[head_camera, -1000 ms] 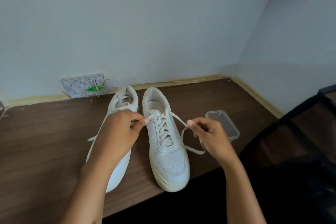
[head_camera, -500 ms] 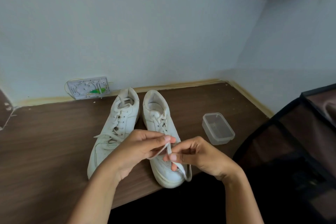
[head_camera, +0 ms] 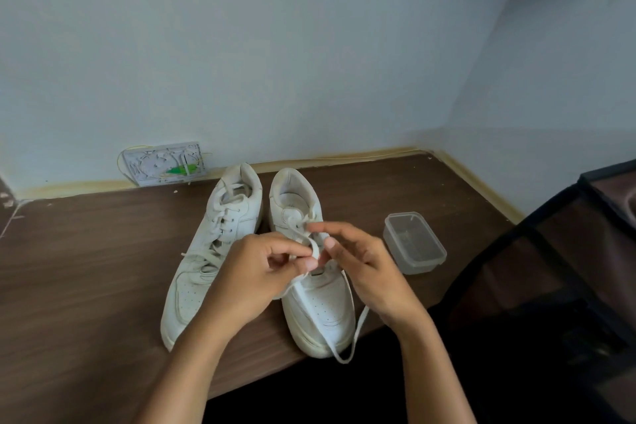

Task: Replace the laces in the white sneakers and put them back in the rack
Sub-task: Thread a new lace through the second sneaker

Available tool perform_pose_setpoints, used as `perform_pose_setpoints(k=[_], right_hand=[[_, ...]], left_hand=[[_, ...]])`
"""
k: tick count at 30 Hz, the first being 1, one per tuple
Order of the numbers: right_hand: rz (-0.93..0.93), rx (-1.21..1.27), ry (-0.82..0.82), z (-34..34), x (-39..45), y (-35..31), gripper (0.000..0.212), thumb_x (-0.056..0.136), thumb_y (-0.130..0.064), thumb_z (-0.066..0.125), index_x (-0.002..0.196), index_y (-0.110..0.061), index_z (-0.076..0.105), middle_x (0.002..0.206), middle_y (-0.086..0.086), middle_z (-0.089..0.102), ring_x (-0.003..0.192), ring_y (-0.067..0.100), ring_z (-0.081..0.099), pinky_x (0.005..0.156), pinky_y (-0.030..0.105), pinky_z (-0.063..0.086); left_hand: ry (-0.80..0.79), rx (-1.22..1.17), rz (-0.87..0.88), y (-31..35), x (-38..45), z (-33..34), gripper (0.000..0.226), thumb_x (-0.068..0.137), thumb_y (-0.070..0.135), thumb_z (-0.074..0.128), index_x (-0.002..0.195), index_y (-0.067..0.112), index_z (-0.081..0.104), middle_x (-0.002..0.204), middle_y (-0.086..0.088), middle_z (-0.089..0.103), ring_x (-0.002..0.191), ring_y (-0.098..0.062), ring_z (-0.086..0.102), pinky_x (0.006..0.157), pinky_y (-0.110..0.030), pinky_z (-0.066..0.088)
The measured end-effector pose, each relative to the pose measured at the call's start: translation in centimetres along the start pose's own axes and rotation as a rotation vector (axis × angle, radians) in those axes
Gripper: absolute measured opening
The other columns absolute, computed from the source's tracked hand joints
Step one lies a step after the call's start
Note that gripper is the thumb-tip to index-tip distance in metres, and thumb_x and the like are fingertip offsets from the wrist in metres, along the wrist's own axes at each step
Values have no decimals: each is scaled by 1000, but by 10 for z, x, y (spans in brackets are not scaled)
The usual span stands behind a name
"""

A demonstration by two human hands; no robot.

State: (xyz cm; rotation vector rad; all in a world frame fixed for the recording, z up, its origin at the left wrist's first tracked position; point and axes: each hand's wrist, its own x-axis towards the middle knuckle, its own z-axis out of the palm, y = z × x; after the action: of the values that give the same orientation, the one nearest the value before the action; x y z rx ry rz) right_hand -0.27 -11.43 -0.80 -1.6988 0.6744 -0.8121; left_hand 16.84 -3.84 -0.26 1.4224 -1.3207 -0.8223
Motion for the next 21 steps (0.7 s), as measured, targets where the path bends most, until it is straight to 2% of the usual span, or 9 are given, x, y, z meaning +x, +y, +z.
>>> perform_pose_setpoints(k=[4, 7, 8, 10, 11, 13, 16, 19, 21], right_hand=[[17, -129, 13, 13, 5, 7, 22, 101, -10, 50, 113, -11, 69, 100, -2, 65, 80, 9, 62, 77, 25, 51], [31, -153, 56, 18, 11, 7, 21, 101, -9, 51, 107, -12, 70, 100, -1, 65, 79, 7, 62, 72, 23, 52], [36, -154, 65, 18, 12, 8, 21, 101, -11, 51, 106, -14, 71, 99, -1, 67, 79, 12, 64, 70, 27, 53], [41, -157, 52, 17, 14, 8, 23, 101, -14, 50, 104, -21, 72, 92, 3, 71, 79, 32, 64, 71, 47, 52], [39, -150, 22, 15, 14, 8, 25, 100, -14, 50, 104, -23, 73, 88, 6, 71, 77, 37, 61, 71, 50, 51], [34, -115, -56, 12, 15, 8, 27, 99, -9, 51, 107, -22, 73, 78, 9, 66, 70, 29, 55, 70, 42, 48], [74, -37, -133, 8, 15, 8, 28, 97, -2, 54, 119, -10, 69, 76, 11, 63, 72, 13, 57, 74, 24, 48], [83, -30, -75, 5, 17, 12, 23, 93, 1, 61, 113, -5, 71, 78, 11, 69, 71, 13, 62, 73, 23, 50], [74, -61, -20, 5, 17, 12, 18, 89, 0, 67, 105, -6, 74, 82, 9, 72, 73, 12, 64, 73, 24, 51]], left_hand=[[135, 309, 180, -16, 5, -2, 15, 79, 26, 78, 89, 37, 75, 92, 27, 67, 79, -3, 66, 72, -26, 55], [189, 454, 310, -22, 6, -3, 11, 81, 30, 73, 89, 37, 71, 87, 25, 64, 72, -6, 61, 61, -30, 54], [206, 491, 345, -22, 6, -2, 10, 80, 30, 73, 89, 35, 69, 84, 24, 63, 72, -5, 59, 58, -28, 53], [232, 549, 392, -21, 6, 0, 11, 79, 26, 73, 88, 31, 69, 84, 25, 61, 74, -1, 57, 55, -23, 51], [240, 564, 406, -21, 6, 1, 11, 78, 24, 73, 88, 29, 69, 84, 25, 59, 74, 1, 55, 55, -21, 50], [259, 572, 415, -22, 8, 2, 11, 77, 21, 73, 86, 27, 68, 82, 27, 55, 73, 2, 54, 56, -17, 47], [301, 537, 396, -24, 11, 2, 21, 73, 12, 78, 83, 27, 67, 77, 28, 54, 74, 0, 56, 57, -16, 48], [298, 505, 394, -25, 11, 4, 34, 69, 5, 83, 84, 30, 65, 77, 24, 62, 77, -1, 61, 59, -24, 54], [299, 486, 404, -27, 13, 3, 33, 69, 5, 83, 83, 30, 68, 78, 23, 65, 75, -1, 62, 60, -23, 53]])
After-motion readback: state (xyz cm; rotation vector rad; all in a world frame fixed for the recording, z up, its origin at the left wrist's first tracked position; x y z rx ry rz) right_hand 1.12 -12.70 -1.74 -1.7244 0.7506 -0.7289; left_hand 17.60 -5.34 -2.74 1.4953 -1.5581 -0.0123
